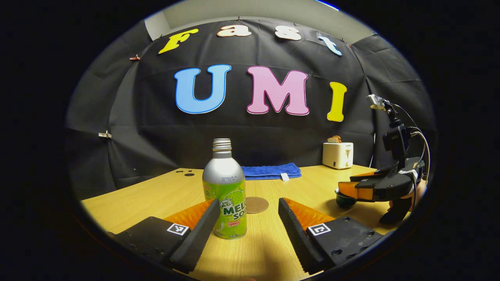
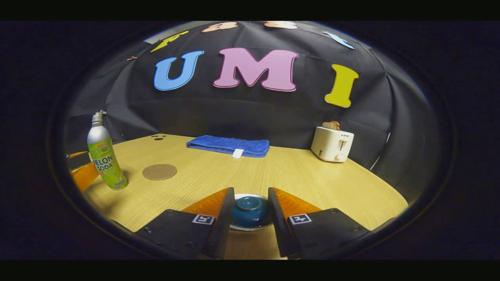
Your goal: Open the teacup lid with one hand, grasp the water bottle and pour water into the teacup with the other hand; after pouring, place the water bottle on the coaster and then close the teacup lid.
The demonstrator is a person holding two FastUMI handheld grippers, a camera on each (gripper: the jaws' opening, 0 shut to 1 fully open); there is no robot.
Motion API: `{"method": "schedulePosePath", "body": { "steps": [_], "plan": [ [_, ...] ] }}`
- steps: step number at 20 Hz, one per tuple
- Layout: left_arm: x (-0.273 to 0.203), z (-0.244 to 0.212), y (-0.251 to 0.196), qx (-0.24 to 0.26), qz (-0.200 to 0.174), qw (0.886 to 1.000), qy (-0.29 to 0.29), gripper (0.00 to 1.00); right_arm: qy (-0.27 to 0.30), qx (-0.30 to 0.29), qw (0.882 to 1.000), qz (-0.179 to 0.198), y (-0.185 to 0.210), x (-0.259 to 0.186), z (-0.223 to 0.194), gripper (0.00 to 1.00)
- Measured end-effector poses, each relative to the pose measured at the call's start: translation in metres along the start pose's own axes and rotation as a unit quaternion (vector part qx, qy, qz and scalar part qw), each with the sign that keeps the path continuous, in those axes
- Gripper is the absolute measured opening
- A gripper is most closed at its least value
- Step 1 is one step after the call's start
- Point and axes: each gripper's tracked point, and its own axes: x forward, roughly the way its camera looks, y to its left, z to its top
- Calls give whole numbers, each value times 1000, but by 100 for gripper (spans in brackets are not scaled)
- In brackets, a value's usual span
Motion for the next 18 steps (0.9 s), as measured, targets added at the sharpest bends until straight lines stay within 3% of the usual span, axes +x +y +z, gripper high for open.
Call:
{"method": "schedulePosePath", "body": {
  "steps": [2, 3, 4, 5, 9, 10, 13, 14, 18],
  "plan": [
    [0, 0, 0, 0, 0, 1000, 0, 95, -3, -3, 1000, 1, 1, 0, 2, 49],
    [0, -1, 0, 0, 0, 1000, 0, 95, -4, -3, 1000, 0, 1, 0, 3, 43],
    [0, 0, 0, 0, 0, 1000, 0, 95, -4, -2, 1000, -1, 1, 1, 2, 30],
    [0, -1, 0, 0, 0, 1000, 0, 95, -3, -2, 1000, 2, 3, 1, 3, 34],
    [0, -1, 0, 0, 3, 1000, 0, 95, -8, 2, 1000, 20, 4, 0, 5, 29],
    [0, 0, 1, 1, 4, 1000, 0, 95, -11, 6, 1000, 26, 5, -1, 7, 34],
    [-1, 0, 2, 1, 9, 1000, 0, 95, -31, 21, 999, 34, 6, -7, 24, 34],
    [-1, 1, 3, 1, 11, 1000, 0, 95, -39, 19, 999, 33, 3, -12, 31, 29],
    [-3, -1, 17, 1, 39, 999, 2, 95, -66, 22, 997, 31, -8, -33, 48, 29]
  ]
}}
